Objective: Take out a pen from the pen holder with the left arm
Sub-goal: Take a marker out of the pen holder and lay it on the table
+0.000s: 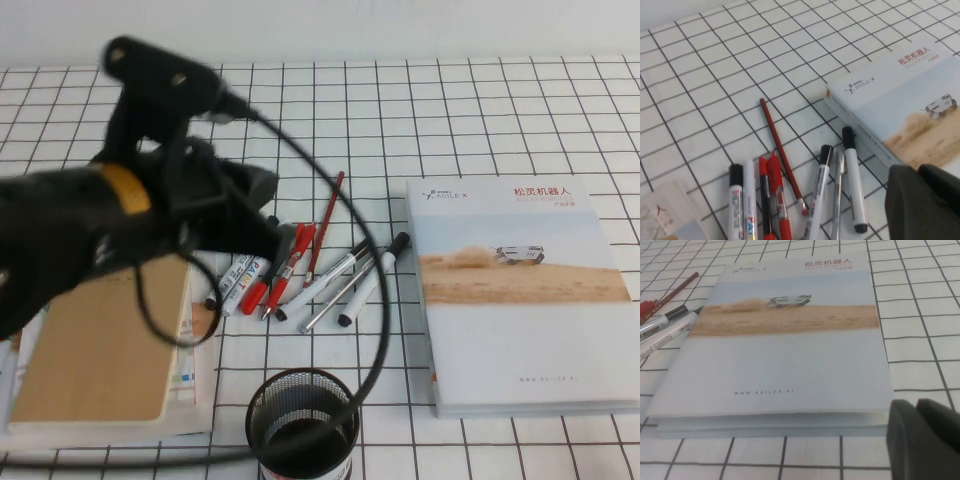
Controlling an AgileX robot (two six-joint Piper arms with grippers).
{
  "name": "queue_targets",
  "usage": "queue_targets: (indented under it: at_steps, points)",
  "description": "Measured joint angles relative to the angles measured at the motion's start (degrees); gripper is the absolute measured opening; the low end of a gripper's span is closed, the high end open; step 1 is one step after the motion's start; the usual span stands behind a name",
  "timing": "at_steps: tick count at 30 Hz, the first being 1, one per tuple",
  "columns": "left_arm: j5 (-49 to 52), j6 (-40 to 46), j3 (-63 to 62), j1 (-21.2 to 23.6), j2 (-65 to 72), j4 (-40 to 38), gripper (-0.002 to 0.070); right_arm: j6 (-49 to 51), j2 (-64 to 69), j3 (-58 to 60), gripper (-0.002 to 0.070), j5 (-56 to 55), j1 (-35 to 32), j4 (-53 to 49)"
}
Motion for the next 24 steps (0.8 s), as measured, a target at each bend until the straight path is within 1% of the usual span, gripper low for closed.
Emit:
queue_targets:
  at_steps: [4, 10, 18, 24]
  points:
    - [-1.44, -3.37, 7.7, 0.0, -7.13, 0.02, -0.0001, 0.0, 0.0, 0.0, -0.0015, 0.0, 0.0, 0.0]
    - [-2.64, -4.94, 16.06, 0.0, -16.2, 0.68, -0.0002, 0.0, 0.0, 0.0, -0.0015, 0.0, 0.0, 0.0]
    - [-0.88, -4.78, 16.99, 0.0, -18.27, 1.55, -0.0003, 0.0, 0.0, 0.0, -0.0015, 0.0, 0.0, 0.0]
    - [-2.17, -4.42, 17.23, 0.0, -18.27, 3.34, -0.0003, 0.0, 0.0, 0.0, -0.0015, 0.0, 0.0, 0.0]
